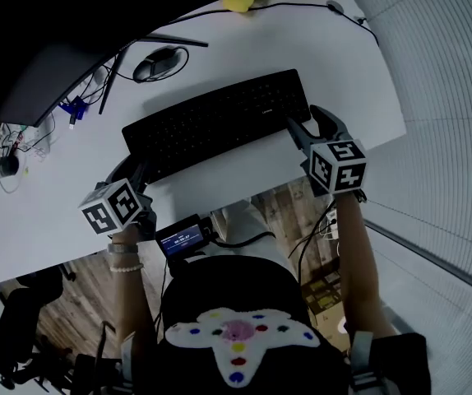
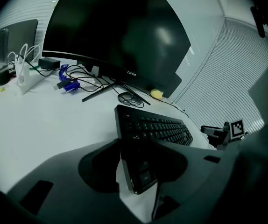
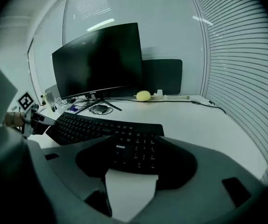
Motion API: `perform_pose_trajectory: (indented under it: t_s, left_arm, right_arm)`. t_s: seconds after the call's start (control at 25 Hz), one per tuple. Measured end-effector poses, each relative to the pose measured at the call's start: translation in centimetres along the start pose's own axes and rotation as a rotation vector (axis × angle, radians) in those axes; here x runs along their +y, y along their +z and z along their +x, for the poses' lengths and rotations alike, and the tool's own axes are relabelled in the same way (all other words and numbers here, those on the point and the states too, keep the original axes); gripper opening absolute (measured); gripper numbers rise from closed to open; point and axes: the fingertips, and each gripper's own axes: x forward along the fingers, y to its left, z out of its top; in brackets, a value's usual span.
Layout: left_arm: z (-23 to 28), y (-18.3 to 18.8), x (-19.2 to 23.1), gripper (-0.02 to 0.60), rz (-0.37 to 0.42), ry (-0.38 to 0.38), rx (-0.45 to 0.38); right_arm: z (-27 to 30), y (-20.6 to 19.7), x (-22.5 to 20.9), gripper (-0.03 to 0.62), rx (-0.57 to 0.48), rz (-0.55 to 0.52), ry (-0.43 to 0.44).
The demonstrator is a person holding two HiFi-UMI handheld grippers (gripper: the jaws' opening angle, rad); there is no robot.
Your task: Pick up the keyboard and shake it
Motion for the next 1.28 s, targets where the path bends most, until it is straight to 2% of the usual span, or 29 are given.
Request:
perform_pose_trajectory:
  t_s: [0.24,0.48,0.8,1.12,1.28]
  left_arm:
    - [-0.4,0.5,-0.4,0.183,0.012,0.021,-0.02]
    - [-0.9,0.4,-0.6,0.183,0.017,0.045,-0.028]
    - [-0.9,0.7,-0.8,0.183,0.013,0.074,-0.035]
    - [-0.4,0.4,-0.1,0.183,0.009,0.087,-0.023]
    - [0.1,0.1,0.1,0.183,0.009,0.087,-0.01]
  right_arm:
    - [3.6,0.0,-3.4,0.262,0.063,0.026,0.033]
    - [6.5,-1.8,-5.2,0.262,0.143,0.078,0.096]
    - [7.8,-2.2,-5.2,0.275,0.208,0.096,0.19]
    - [8.6,-3.0,-5.2,0.278,0.272,0.241,0.247]
    - [8.6,-3.0,-5.3,0.284,0.278,0.248,0.249]
